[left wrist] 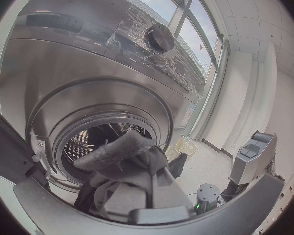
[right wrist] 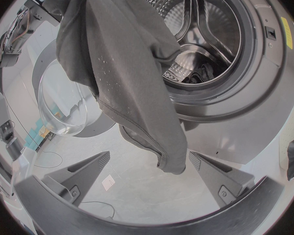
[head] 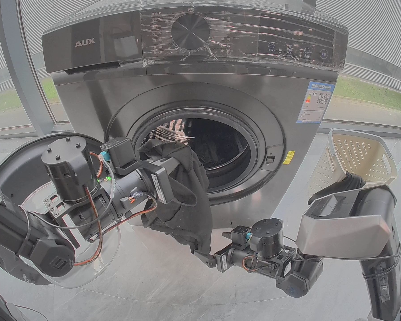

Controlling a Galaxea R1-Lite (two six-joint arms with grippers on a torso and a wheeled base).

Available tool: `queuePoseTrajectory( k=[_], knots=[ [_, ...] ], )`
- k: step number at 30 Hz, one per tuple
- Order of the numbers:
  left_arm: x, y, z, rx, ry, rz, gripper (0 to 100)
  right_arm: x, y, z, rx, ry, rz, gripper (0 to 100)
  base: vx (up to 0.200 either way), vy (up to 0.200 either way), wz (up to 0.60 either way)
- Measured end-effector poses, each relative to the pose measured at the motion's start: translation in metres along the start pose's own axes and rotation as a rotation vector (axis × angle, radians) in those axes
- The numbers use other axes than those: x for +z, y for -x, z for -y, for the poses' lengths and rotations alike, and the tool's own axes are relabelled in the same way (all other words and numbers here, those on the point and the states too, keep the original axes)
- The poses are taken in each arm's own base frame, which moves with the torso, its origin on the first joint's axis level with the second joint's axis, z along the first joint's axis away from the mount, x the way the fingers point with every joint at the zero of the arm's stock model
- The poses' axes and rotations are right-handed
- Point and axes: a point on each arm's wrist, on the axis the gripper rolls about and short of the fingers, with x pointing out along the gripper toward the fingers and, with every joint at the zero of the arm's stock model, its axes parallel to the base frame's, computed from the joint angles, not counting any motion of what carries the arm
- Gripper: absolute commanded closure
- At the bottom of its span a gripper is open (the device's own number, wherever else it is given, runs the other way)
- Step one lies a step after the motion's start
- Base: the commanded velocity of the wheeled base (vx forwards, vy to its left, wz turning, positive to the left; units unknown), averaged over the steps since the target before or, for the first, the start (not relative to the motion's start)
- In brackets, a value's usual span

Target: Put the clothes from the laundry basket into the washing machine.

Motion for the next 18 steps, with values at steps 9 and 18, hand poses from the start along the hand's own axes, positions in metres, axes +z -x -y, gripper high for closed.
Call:
queuePoseTrajectory(
  k=[9,18],
  knots=[
    [0.001,0.000,0.002,-0.002,0.000,0.010,100,-0.005,-0.032,0.004,0.010,0.018,0.052,0,0.000,0.000,0.00],
    [0.005,-0.002,0.003,-0.007,0.001,0.024,100,-0.011,-0.051,0.019,-0.017,0.046,0.085,0,0.000,0.000,0.00]
  ],
)
